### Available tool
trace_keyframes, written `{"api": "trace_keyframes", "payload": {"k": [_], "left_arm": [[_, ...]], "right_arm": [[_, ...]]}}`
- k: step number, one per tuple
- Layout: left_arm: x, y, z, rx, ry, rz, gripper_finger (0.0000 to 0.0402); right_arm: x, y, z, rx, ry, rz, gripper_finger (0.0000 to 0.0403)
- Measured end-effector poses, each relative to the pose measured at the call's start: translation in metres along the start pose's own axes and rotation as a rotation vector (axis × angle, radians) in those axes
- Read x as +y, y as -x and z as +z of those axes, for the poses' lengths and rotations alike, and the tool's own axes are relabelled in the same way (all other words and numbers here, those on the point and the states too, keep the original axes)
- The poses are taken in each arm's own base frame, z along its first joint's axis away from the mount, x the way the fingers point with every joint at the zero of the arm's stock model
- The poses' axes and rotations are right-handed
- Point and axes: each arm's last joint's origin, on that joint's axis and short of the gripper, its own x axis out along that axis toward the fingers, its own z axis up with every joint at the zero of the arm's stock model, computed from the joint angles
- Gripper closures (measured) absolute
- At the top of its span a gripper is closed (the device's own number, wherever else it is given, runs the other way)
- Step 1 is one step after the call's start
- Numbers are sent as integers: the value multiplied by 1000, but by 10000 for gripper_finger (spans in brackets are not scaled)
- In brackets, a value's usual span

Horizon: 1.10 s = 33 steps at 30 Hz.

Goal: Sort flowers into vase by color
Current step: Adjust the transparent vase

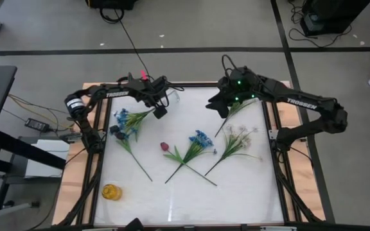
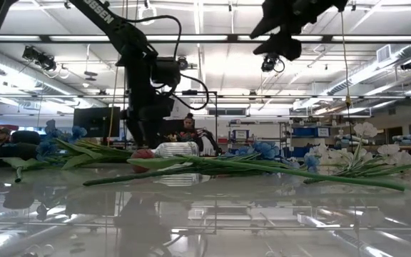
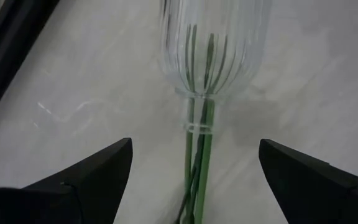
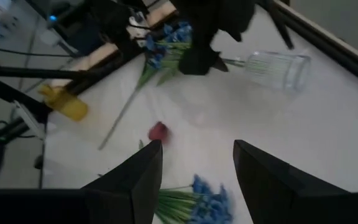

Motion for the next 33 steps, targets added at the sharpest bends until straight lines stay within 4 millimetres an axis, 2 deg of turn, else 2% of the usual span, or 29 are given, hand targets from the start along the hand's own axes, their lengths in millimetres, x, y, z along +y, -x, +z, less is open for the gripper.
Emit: {"api": "trace_keyframes", "payload": {"k": [8, 16, 27, 33], "left_arm": [[-3, -21, 0, 58, -44, 1, 47], [-4, -24, 5, 11, -31, 0, 47], [-2, -22, 16, -49, -22, -11, 47], [-5, -33, 27, 18, -49, -9, 68]], "right_arm": [[19, -5, -4, -8, -2, 15, 198], [34, -9, -11, 10, -2, 28, 198], [37, -9, -12, 6, -35, 30, 198], [39, -9, -10, -18, -73, 45, 198]]}}
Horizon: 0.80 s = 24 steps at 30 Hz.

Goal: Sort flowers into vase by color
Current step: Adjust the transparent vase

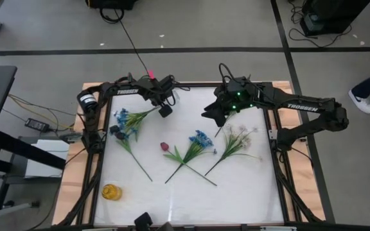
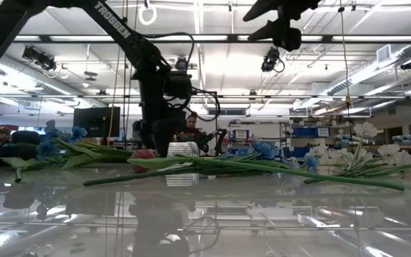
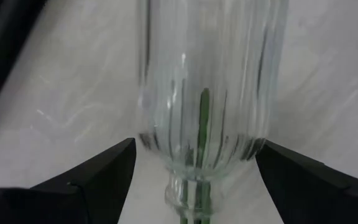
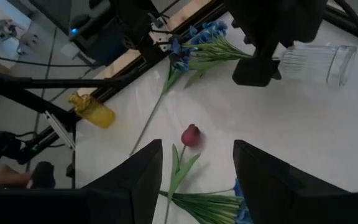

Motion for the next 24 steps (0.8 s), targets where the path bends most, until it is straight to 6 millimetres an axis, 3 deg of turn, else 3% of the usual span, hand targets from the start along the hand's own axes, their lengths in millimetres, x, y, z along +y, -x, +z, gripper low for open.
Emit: {"api": "trace_keyframes", "payload": {"k": [10, 20, 24], "left_arm": [[-1, -6, 2, 87, -80, 6, 124], [-1, -6, 2, 94, -137, 4, 261], [0, -6, 1, 98, -152, 10, 269]], "right_arm": [[10, -2, -6, 4, 1, 2, 202], [13, -3, -7, 1, 5, -5, 232], [13, -3, -7, 2, 0, -4, 244]]}}
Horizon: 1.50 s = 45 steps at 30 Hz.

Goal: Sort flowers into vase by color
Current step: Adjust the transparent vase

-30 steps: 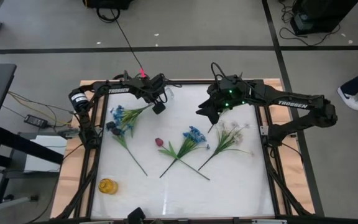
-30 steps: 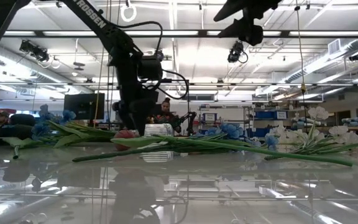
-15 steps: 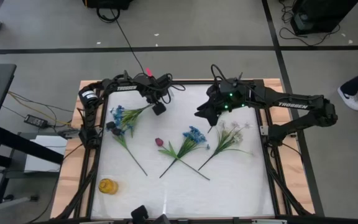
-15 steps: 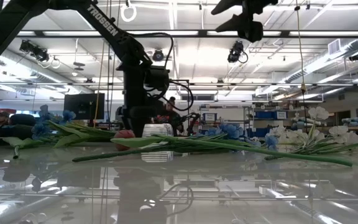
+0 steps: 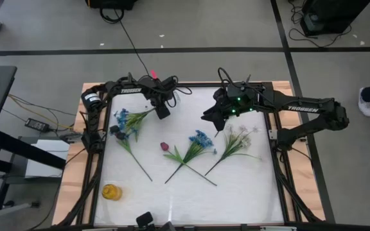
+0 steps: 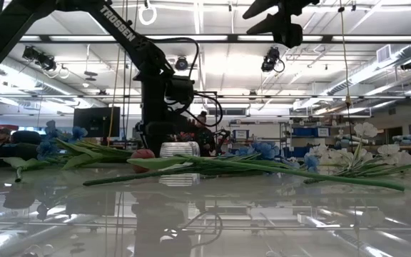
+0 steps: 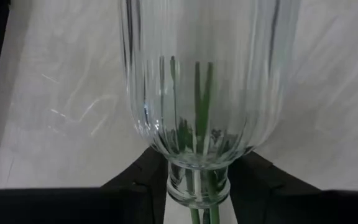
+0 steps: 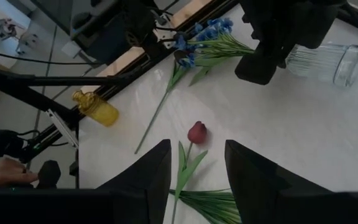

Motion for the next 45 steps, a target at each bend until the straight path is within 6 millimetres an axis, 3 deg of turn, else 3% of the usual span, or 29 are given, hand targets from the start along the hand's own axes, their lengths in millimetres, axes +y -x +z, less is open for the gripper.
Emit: {"api": "trace_keyframes", "payload": {"k": [16, 25, 32, 39, 45], "left_arm": [[-15, 7, -25, 290, -226, 122, 263], [-24, 24, -42, 521, -298, 167, 263], [-26, 64, -28, 552, -356, 249, 264], [-32, 99, -6, 413, -431, 308, 264], [-39, 105, -1, 396, -518, 348, 264]], "right_arm": [[2, 1, -1, 31, 18, 56, 253], [3, 1, -2, 56, 58, 105, 253], [4, 1, -2, 64, 90, 127, 253], [5, 1, -2, 74, 117, 152, 253], [5, 2, -3, 87, 135, 181, 253]]}}
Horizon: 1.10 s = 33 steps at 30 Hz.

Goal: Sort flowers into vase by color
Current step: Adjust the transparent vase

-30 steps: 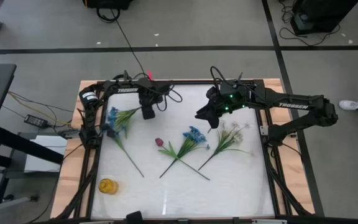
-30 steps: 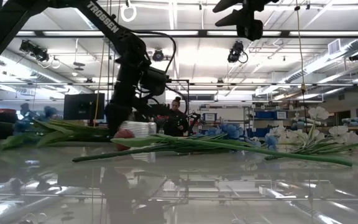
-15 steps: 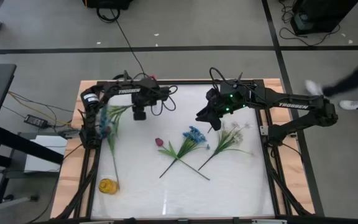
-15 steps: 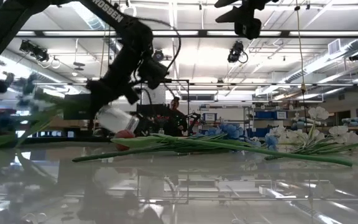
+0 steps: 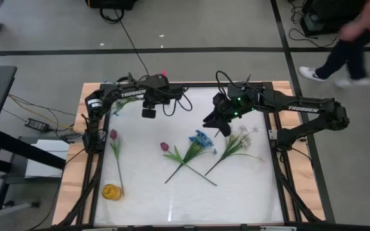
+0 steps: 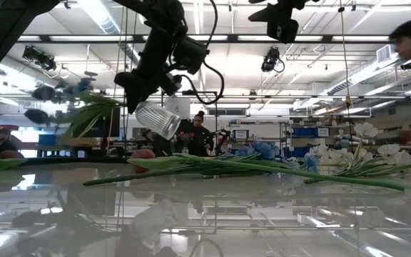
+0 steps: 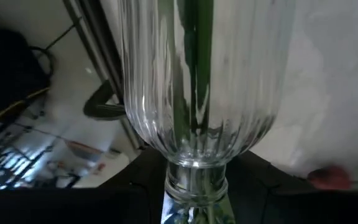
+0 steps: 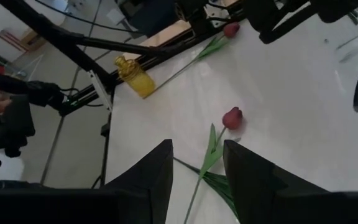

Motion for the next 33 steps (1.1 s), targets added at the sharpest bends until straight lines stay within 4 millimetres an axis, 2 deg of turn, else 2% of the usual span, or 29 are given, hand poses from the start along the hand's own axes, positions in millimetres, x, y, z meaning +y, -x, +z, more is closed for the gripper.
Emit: {"api": "trace_keyframes", "payload": {"k": [5, 11, 17, 22, 26, 33], "left_arm": [[-4, 5, 2, 30, -96, 116, 264], [-8, 11, 3, 92, -294, 259, 264], [-10, 9, 4, 118, -348, 281, 264], [-26, -17, 3, 220, -416, 276, 264], [-55, -50, -2, 340, -547, 234, 264], [-90, -104, -32, 593, -763, 276, 264]], "right_arm": [[1, 0, 0, 8, 9, 19, 253], [1, 0, 0, 9, 31, 22, 253], [0, 0, 0, 4, 58, 12, 253], [1, 0, 2, -15, 78, 16, 253], [1, 0, 3, -30, 94, 22, 253], [2, 0, 6, -60, 132, 4, 253]]}}
